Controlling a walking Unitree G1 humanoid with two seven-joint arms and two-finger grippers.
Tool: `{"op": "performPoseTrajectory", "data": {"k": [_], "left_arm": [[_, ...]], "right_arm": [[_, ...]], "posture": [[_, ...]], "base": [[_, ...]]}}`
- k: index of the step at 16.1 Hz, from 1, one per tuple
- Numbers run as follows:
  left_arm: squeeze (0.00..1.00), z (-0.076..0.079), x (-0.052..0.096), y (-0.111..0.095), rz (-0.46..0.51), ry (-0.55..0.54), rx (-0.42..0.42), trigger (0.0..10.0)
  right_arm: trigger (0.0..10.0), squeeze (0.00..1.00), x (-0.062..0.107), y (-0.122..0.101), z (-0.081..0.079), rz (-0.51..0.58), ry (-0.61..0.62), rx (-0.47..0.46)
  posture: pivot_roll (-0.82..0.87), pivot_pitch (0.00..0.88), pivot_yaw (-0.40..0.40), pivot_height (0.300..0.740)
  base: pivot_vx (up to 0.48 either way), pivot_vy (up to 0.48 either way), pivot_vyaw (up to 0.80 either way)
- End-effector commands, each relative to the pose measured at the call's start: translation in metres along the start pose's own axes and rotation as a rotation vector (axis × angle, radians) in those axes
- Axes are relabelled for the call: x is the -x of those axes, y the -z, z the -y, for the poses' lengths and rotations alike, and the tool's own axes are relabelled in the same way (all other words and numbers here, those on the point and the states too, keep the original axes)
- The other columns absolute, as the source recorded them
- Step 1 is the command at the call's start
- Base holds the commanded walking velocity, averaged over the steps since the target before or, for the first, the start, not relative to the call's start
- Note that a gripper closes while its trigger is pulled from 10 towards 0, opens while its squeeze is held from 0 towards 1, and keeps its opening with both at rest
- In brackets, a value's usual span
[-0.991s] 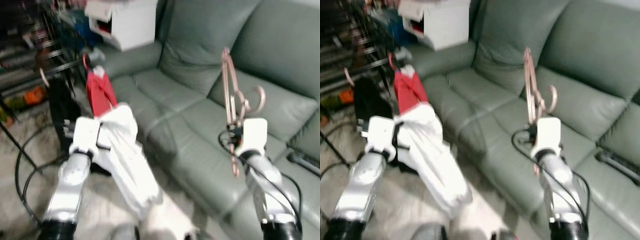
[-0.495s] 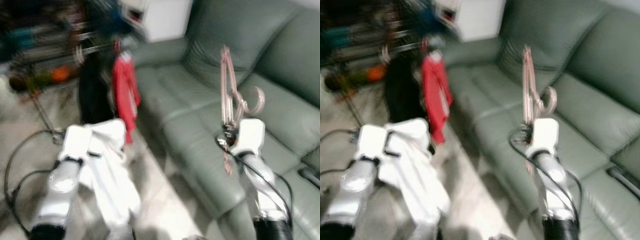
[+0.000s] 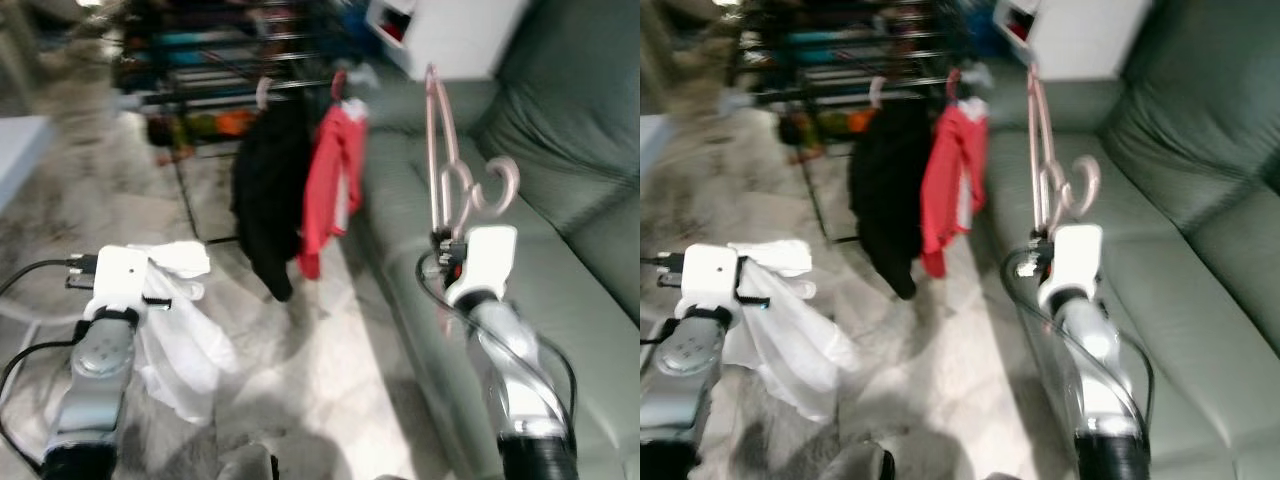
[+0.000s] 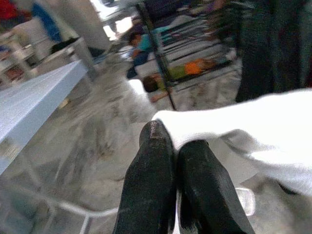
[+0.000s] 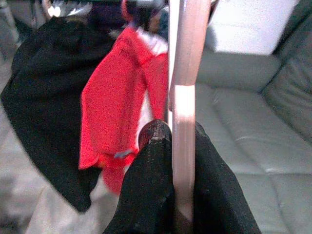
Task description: Hang hanger
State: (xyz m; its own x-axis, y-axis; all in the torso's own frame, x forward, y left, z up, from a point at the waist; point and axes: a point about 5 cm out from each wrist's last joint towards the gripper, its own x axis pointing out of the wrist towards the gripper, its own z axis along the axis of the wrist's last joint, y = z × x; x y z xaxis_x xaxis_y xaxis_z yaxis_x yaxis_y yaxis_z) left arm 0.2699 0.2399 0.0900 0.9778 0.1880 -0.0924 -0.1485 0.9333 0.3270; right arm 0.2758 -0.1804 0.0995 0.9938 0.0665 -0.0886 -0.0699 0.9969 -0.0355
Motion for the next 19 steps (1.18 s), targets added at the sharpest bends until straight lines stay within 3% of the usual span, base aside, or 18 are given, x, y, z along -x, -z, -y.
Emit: {"op": "performPoseTrajectory", "data": {"k": [1,2,3,7,10,11,13,15,19], "left_arm": [[0.00,-0.005,-0.005,-0.011,0.052,-0.025,0.017,10.0],[0.00,-0.003,-0.008,-0.007,0.032,-0.028,0.073,10.0],[0.00,0.001,-0.010,-0.005,0.034,-0.018,0.057,10.0],[0.00,0.011,-0.005,-0.013,0.073,0.049,0.042,10.0],[0.00,0.008,-0.006,-0.026,0.202,0.080,-0.132,10.0],[0.00,0.007,-0.007,-0.028,0.217,0.083,-0.146,10.0],[0.00,0.005,-0.010,-0.030,0.197,0.069,-0.120,10.0],[0.00,0.007,-0.005,-0.026,0.204,0.018,-0.149,10.0],[0.00,0.014,0.001,-0.011,0.150,0.045,-0.064,10.0]], "right_arm": [[10.0,0.00,0.002,0.000,0.007,0.003,0.029,-0.001],[10.0,0.00,0.007,0.013,0.005,-0.036,0.017,-0.010],[10.0,0.00,0.007,0.017,0.002,-0.049,0.002,-0.003],[10.0,0.00,0.000,0.005,-0.008,-0.002,-0.043,0.051],[10.0,0.00,-0.004,-0.005,-0.007,0.017,-0.046,0.069],[10.0,0.00,-0.004,-0.005,-0.007,0.018,-0.047,0.071],[10.0,0.00,-0.005,-0.002,-0.007,0.014,-0.040,0.061],[10.0,0.00,-0.002,0.003,-0.006,0.001,-0.031,0.044],[10.0,0.00,-0.001,0.003,-0.007,0.006,-0.045,0.047]], "posture": [[0.00,0.000,-0.027,0.740],[0.01,0.000,-0.034,0.740],[0.00,0.000,-0.040,0.740],[-0.02,0.000,-0.012,0.740],[-0.02,0.000,0.005,0.740],[-0.03,0.000,0.003,0.740],[-0.01,0.000,-0.004,0.740],[0.00,0.000,-0.008,0.740],[-0.01,0.000,-0.014,0.740]], "base": [[0.000,0.000,0.80],[0.000,0.000,0.80],[0.000,0.000,0.80],[0.000,0.000,0.80],[0.000,0.000,0.80],[0.000,0.000,0.80],[0.000,0.000,0.80],[0.000,0.000,0.80],[0.000,0.000,0.80]]}}
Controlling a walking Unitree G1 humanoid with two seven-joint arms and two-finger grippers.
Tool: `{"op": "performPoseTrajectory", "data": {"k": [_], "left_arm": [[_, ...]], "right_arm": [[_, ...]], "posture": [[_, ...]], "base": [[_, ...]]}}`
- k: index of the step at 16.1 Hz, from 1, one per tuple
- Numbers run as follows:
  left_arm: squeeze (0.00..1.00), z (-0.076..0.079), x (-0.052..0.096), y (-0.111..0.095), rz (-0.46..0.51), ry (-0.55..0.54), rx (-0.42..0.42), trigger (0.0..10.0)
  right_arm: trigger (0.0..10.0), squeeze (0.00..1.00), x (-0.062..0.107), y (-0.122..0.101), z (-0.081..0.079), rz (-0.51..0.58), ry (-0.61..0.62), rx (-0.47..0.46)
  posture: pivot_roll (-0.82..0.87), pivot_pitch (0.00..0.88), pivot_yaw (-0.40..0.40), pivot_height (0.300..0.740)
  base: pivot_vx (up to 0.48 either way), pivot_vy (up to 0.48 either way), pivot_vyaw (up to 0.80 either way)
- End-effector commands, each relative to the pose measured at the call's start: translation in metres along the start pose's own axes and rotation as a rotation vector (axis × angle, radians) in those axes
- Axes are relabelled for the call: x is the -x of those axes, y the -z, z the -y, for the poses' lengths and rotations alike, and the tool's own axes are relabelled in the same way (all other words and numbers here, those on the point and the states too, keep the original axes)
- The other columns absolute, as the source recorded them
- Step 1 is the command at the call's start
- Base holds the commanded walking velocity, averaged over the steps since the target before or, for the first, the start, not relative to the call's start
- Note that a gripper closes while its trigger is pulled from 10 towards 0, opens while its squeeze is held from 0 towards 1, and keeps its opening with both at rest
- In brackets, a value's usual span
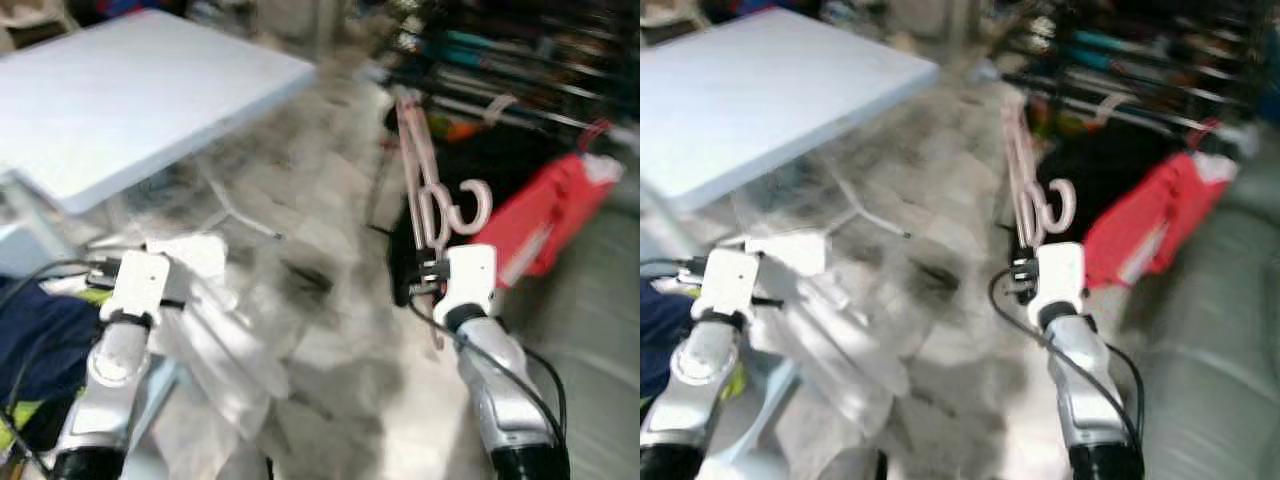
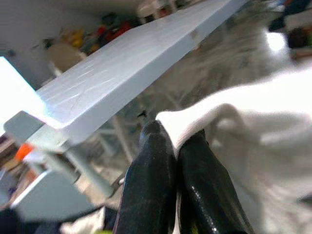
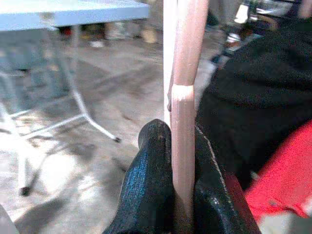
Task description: Hang hanger
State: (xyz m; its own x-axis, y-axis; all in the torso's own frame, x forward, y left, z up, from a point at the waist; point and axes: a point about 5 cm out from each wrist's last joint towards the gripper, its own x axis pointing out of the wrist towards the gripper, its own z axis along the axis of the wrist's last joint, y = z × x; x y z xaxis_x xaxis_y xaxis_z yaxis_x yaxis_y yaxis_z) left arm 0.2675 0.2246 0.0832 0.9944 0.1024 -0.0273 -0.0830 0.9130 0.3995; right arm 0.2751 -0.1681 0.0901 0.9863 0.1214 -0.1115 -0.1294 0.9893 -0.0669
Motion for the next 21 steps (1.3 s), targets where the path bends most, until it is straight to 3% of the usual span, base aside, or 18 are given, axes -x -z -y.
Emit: {"op": "performPoseTrajectory", "data": {"k": [1,7,10,14,21], "left_arm": [[0.00,-0.001,-0.004,-0.015,0.065,0.001,0.025,10.0],[0.00,0.000,-0.006,-0.019,0.089,0.007,0.059,10.0],[0.00,0.000,-0.007,-0.024,0.109,0.020,0.088,10.0],[0.00,0.001,-0.009,-0.026,0.117,0.046,0.099,10.0],[0.00,0.002,-0.011,-0.029,0.127,0.051,0.103,10.0]], "right_arm": [[10.0,0.00,0.000,-0.009,0.007,0.037,0.005,0.019],[10.0,0.00,0.000,-0.017,0.009,0.065,-0.013,0.016],[10.0,0.00,0.001,-0.016,0.012,0.066,0.026,0.002],[10.0,0.00,0.000,-0.017,0.019,0.058,0.067,0.051],[10.0,0.00,-0.002,-0.019,0.010,0.074,0.044,0.117]], "posture": [[-0.01,0.000,-0.017,0.740],[-0.02,0.000,-0.019,0.740],[-0.02,0.000,-0.015,0.740],[-0.02,0.000,-0.013,0.740],[-0.03,0.000,-0.011,0.740]], "base": [[0.000,0.000,0.80],[0.000,0.000,0.79],[0.082,0.000,0.00],[0.337,0.000,0.00],[0.403,0.000,0.00]]}}
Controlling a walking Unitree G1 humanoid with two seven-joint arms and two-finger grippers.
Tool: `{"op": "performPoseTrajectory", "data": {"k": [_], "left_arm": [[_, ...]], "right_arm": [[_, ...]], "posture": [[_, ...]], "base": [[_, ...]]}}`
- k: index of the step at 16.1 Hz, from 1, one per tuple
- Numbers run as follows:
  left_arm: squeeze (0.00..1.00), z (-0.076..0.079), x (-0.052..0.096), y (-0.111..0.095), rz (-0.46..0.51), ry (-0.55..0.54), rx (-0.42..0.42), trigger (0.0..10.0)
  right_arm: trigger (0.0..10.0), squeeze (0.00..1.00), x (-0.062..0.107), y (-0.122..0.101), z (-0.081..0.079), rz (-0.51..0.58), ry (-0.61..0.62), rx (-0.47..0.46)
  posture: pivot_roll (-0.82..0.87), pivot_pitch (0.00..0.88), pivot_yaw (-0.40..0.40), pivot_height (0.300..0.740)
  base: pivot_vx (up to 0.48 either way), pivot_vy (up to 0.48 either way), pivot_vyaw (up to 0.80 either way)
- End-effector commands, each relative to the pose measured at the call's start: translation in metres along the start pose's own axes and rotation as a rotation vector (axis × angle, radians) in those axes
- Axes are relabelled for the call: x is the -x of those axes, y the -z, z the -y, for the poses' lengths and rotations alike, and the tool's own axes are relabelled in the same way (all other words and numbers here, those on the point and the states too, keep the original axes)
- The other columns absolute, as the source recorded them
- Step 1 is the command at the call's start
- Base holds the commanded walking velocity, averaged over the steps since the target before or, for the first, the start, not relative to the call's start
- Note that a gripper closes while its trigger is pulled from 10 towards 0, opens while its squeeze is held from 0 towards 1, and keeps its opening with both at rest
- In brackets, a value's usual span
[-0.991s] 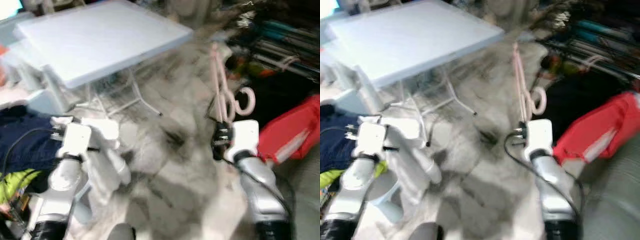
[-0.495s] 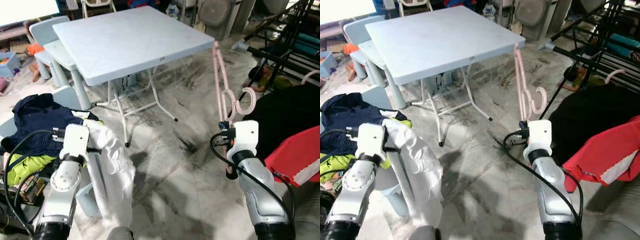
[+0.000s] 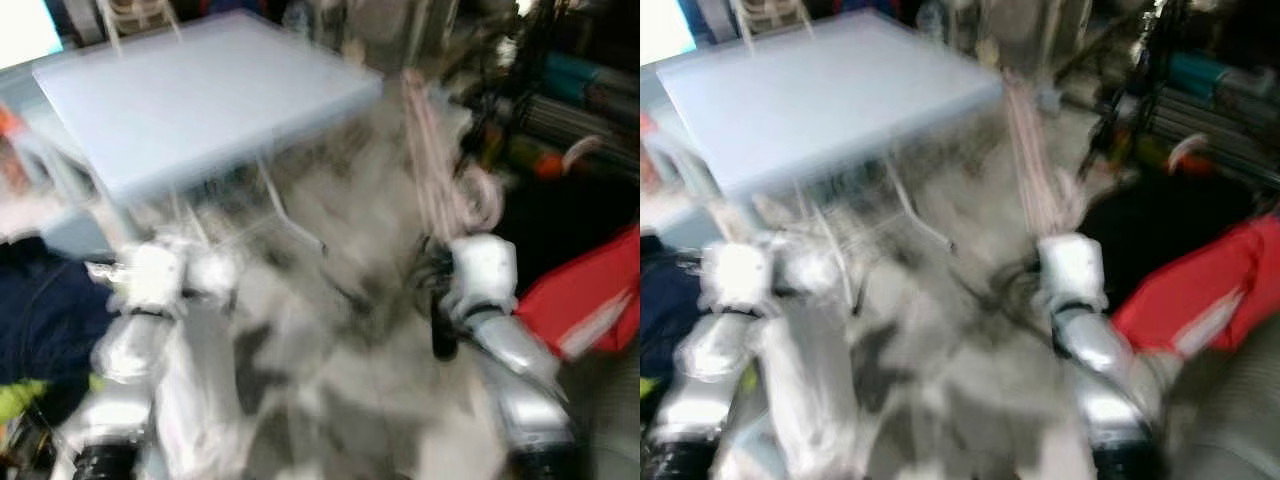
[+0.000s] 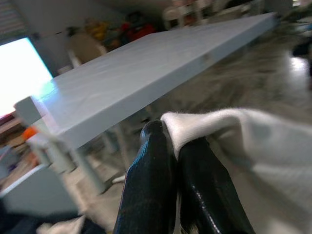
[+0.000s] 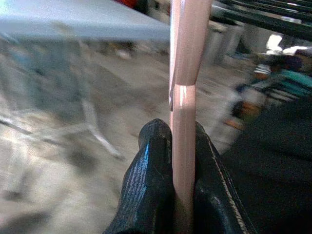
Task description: Hang hanger
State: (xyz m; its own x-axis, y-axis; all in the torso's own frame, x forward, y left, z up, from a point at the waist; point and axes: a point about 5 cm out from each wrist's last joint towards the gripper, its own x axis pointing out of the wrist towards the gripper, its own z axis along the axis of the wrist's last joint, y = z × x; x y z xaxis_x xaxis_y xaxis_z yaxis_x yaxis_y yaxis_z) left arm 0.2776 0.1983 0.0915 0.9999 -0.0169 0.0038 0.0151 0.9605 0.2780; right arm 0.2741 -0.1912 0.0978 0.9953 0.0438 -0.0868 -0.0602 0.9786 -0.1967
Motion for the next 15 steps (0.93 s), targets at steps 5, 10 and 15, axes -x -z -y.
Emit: {"op": "performPoseTrajectory", "data": {"k": [5,10,15], "left_arm": [[0.00,-0.024,-0.009,-0.024,0.095,-0.093,-0.029,10.0],[0.00,-0.031,-0.014,-0.028,0.106,-0.114,-0.036,10.0],[0.00,-0.032,-0.015,-0.027,0.097,-0.129,-0.039,10.0]], "right_arm": [[10.0,0.00,-0.004,-0.023,-0.019,0.122,-0.146,-0.001],[10.0,0.00,-0.009,-0.026,-0.021,0.132,-0.159,-0.027],[10.0,0.00,-0.009,-0.025,-0.021,0.135,-0.161,-0.024]], "posture": [[-0.02,0.000,-0.019,0.740],[-0.01,0.000,-0.020,0.740],[-0.01,0.000,-0.013,0.740]], "base": [[0.403,0.000,0.10],[0.398,0.000,0.41],[0.364,0.312,0.00]]}}
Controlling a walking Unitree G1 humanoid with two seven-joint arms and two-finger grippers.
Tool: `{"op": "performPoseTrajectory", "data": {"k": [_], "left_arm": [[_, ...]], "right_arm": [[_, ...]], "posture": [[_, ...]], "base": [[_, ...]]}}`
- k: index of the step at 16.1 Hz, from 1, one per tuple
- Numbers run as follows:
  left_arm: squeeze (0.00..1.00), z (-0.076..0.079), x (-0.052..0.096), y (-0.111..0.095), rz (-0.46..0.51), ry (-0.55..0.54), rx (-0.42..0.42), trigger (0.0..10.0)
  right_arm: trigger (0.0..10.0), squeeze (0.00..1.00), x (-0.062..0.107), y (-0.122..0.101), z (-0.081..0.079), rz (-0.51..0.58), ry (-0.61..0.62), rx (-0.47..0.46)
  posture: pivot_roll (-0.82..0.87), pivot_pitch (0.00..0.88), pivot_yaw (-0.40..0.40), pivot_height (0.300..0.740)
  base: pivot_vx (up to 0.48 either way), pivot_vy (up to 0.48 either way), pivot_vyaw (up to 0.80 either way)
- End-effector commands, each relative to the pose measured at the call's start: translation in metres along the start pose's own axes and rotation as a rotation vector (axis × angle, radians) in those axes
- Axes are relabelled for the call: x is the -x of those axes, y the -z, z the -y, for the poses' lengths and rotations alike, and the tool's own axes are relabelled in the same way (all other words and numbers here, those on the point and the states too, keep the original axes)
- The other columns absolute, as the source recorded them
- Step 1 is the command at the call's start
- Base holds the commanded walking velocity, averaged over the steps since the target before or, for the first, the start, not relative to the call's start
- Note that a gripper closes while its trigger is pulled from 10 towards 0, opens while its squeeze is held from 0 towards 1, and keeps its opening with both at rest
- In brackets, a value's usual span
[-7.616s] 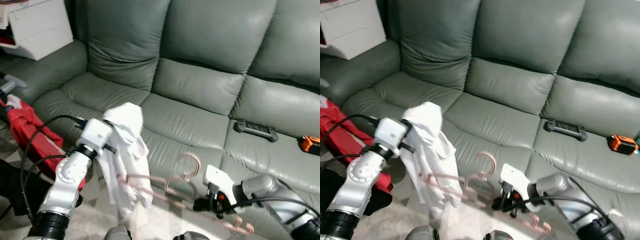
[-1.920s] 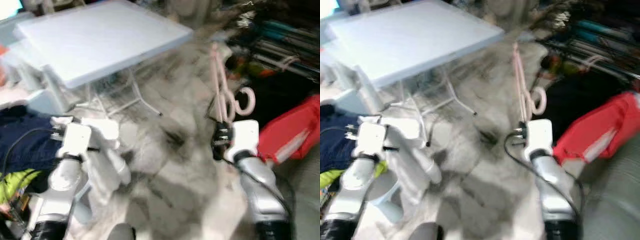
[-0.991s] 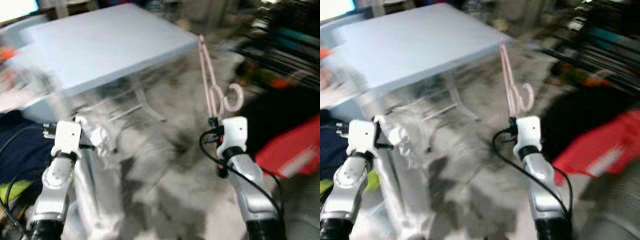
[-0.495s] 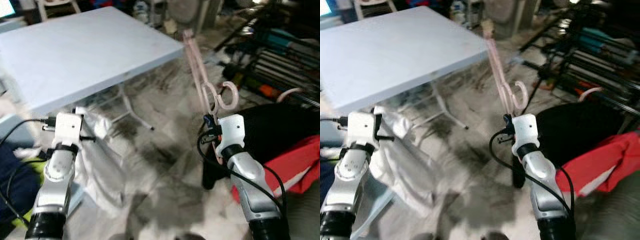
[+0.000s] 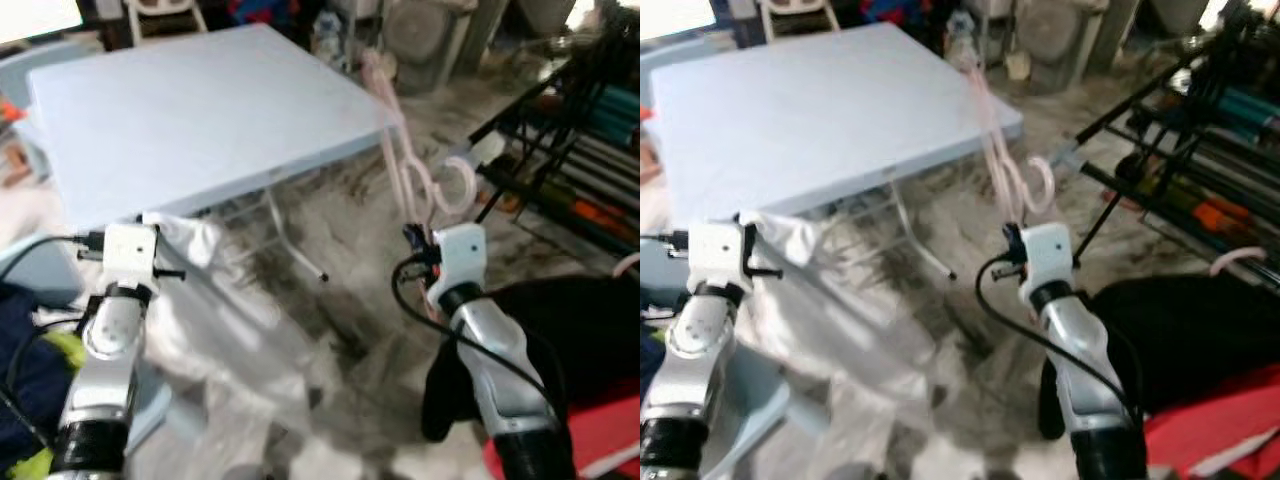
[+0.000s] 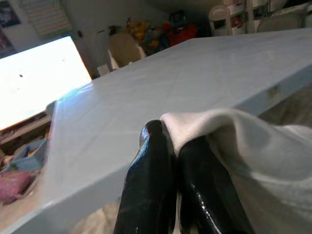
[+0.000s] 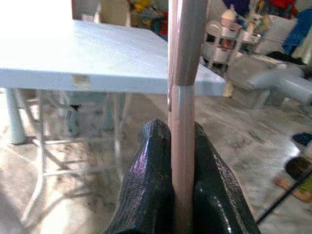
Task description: Hang hanger
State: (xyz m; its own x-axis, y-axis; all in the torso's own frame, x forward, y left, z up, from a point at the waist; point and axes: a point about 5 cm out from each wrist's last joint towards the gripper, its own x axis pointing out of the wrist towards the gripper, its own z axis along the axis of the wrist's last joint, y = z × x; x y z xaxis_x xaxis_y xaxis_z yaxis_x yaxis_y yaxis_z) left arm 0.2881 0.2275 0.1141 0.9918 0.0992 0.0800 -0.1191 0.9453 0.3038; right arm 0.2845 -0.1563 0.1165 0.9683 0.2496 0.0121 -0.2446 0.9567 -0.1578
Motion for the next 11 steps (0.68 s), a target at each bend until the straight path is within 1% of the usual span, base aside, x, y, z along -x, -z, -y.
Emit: {"op": "performPoseTrajectory", "data": {"k": [1,3,4,6,8,10,11], "left_arm": [[0.00,0.003,-0.005,-0.013,0.058,0.003,0.003,10.0],[0.00,0.003,-0.006,-0.014,0.063,-0.001,-0.007,10.0],[0.00,0.003,-0.007,-0.016,0.068,-0.009,-0.008,10.0],[0.00,-0.001,-0.008,-0.018,0.071,-0.043,-0.004,10.0],[0.00,-0.002,-0.009,-0.022,0.088,-0.056,-0.026,10.0],[0.00,-0.002,-0.011,-0.025,0.103,-0.050,-0.044,10.0],[0.00,-0.002,-0.011,-0.025,0.104,-0.049,-0.051,10.0]], "right_arm": [[10.0,0.00,0.003,0.000,0.008,0.004,0.022,0.011],[10.0,0.00,0.003,-0.001,0.007,0.009,0.017,0.013],[10.0,0.00,0.003,-0.001,0.007,0.010,0.018,-0.004],[10.0,0.00,0.003,-0.001,0.007,0.009,0.011,0.003],[10.0,0.00,0.003,-0.001,0.006,0.013,0.001,0.013],[10.0,0.00,0.002,-0.002,0.005,0.016,-0.001,0.015],[10.0,0.00,0.002,-0.002,0.005,0.016,-0.001,0.011]], "posture": [[-0.01,0.000,-0.013,0.740],[-0.01,0.000,-0.014,0.740],[-0.01,0.000,-0.014,0.740],[-0.01,0.000,-0.015,0.740],[-0.01,0.000,-0.015,0.740],[-0.01,0.000,-0.015,0.740],[-0.01,0.000,-0.015,0.740]], "base": [[0.356,0.319,0.00],[0.356,0.322,0.80],[0.356,0.322,0.40],[0.319,0.358,0.00],[0.291,0.384,0.47],[0.289,0.382,0.78],[0.274,0.000,0.00]]}}
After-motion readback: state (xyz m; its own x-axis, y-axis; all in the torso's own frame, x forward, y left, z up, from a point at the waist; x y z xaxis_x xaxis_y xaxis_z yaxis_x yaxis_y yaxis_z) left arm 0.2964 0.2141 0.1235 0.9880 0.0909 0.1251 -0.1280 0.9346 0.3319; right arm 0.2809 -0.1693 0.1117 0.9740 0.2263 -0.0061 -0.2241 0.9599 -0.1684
